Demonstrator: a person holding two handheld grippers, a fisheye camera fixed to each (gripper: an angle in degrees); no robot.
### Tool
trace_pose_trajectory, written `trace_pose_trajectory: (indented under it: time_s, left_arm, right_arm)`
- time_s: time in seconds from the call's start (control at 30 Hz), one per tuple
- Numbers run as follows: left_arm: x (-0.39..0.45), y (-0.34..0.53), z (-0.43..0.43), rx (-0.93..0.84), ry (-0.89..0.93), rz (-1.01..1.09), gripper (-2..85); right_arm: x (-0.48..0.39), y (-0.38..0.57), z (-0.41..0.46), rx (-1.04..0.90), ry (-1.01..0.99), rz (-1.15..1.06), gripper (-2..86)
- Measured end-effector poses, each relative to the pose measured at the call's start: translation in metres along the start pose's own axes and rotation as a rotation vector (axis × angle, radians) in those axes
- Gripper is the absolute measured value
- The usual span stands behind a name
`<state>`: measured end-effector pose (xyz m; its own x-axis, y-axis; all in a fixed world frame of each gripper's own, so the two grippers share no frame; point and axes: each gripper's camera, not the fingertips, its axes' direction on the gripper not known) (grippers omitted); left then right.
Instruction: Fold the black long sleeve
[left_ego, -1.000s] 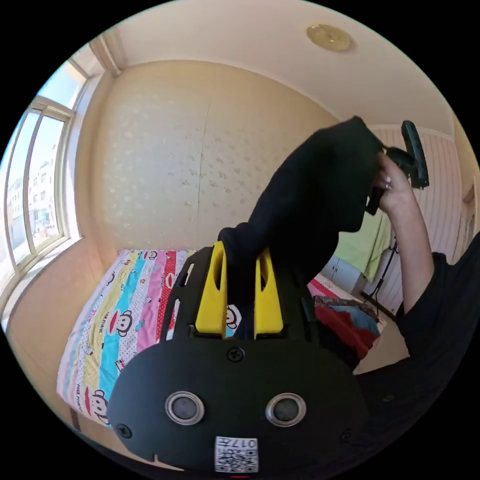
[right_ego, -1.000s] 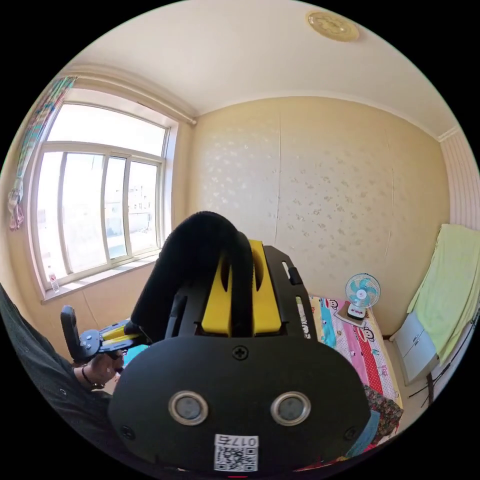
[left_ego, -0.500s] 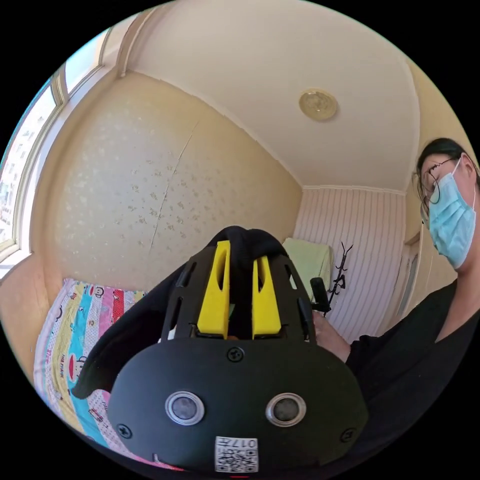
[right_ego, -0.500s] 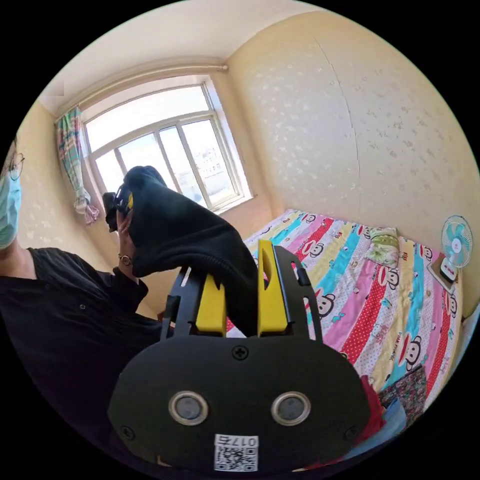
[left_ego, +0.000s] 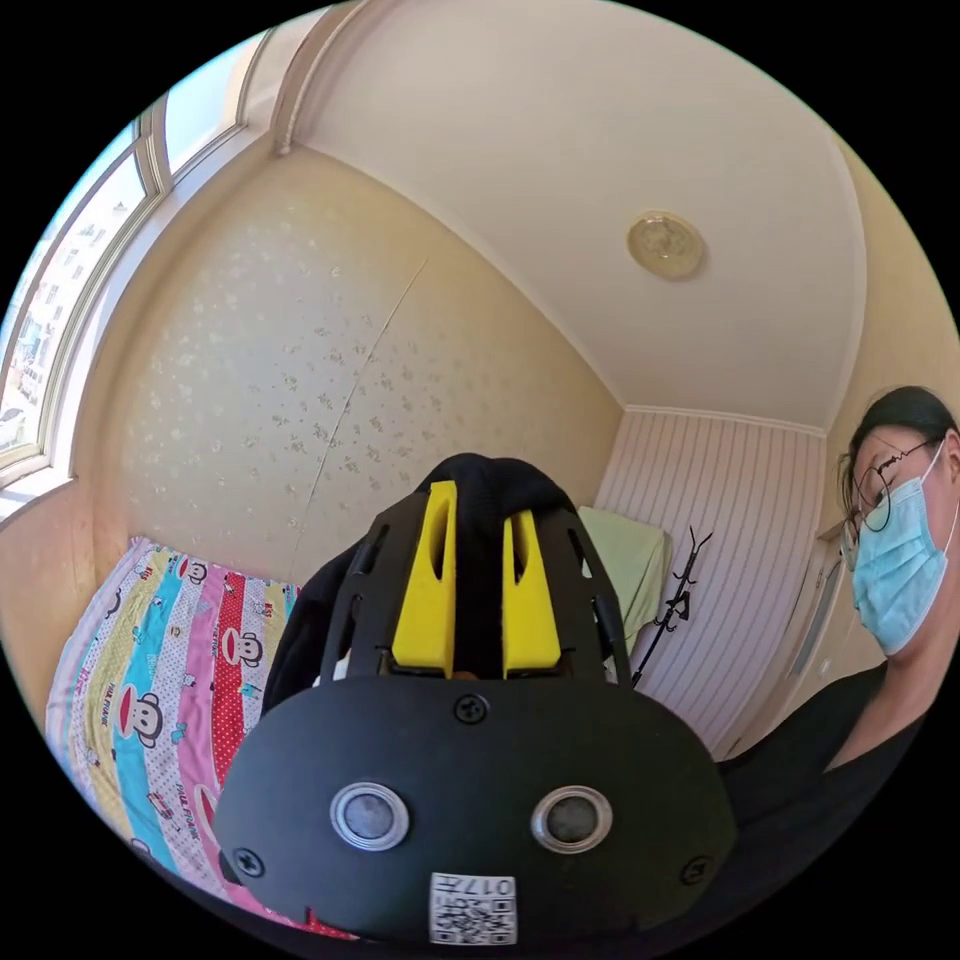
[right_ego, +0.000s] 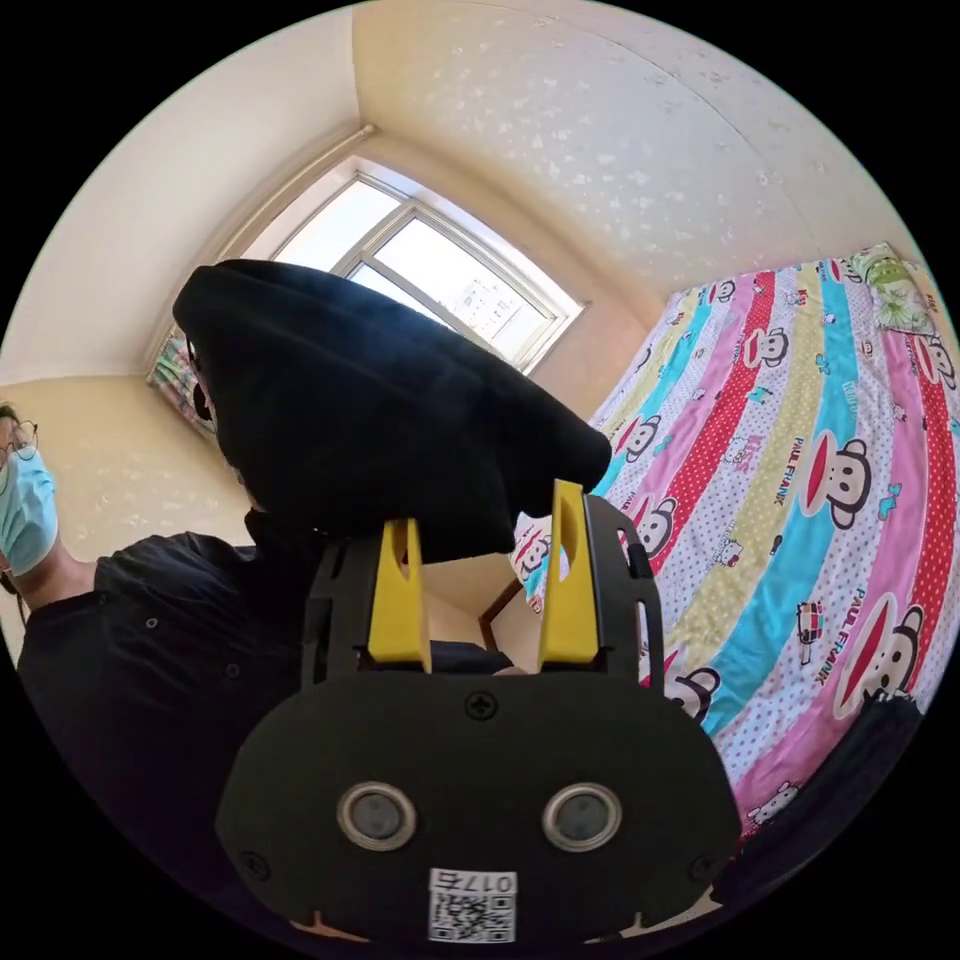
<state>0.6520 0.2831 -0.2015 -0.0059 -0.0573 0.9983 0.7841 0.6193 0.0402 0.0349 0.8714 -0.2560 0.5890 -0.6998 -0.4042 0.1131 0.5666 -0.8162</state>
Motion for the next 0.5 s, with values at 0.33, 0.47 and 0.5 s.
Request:
trace_pose_trajectory:
  time_s: [0.33, 0.47, 0.5]
  left_arm:
    - [-0.096, 0.024, -0.059, -0.145, -0.257, -0.183, 7.1]
    - [-0.163, 0.093, -0.043, -0.355, -0.307, -0.207, 6.9]
    - [-0.18, 0.126, -0.038, -0.368, -0.301, -0.22, 6.7]
  right_arm:
    - [-0.068, -0.011, -0.152, 0.509, 0.186, -0.123, 4.6]
    - [-0.157, -0.035, -0.182, 0.545, 0.435, -0.313, 4.4]
    - [-0.178, -0.042, -0.179, 0.554, 0.5, -0.358, 4.4]
